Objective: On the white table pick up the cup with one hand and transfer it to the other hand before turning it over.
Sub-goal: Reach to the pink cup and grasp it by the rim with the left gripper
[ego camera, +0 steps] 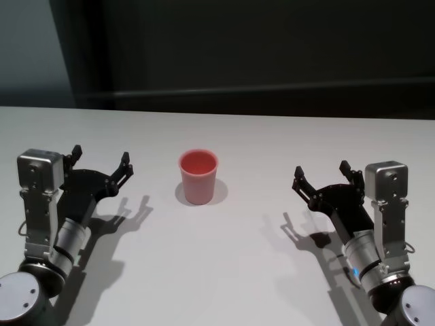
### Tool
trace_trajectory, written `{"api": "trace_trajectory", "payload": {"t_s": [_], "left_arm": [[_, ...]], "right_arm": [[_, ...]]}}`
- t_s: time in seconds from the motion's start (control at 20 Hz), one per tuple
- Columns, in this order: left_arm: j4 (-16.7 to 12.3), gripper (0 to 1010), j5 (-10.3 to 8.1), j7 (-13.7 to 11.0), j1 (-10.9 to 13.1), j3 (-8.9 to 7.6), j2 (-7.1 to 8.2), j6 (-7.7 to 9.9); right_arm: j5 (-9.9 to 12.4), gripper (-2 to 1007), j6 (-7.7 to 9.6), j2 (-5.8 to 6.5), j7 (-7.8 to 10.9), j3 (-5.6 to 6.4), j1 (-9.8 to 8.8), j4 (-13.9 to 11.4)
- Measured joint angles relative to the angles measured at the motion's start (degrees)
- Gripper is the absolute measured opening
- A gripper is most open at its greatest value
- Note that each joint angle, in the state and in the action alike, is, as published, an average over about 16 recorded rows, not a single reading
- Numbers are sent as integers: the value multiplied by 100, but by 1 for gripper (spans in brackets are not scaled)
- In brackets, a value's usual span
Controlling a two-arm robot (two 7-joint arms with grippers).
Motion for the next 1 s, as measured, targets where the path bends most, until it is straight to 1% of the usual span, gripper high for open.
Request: {"api": "trace_trajectory", "payload": {"t_s": [0.3, 0.55, 0.8, 1.0], "left_arm": [[-2, 1001, 4, -9, 0, 0, 3, -2], [-35, 1001, 44, -73, -20, -24, 41, -12], [-109, 1001, 139, -226, -89, -69, 141, -10], [-208, 1001, 253, -436, -189, -104, 278, 21]], "right_arm": [[0, 1002, 0, 0, 0, 0, 0, 0], [0, 1002, 0, 0, 0, 0, 0, 0], [0, 1002, 0, 0, 0, 0, 0, 0], [0, 1002, 0, 0, 0, 0, 0, 0]]}}
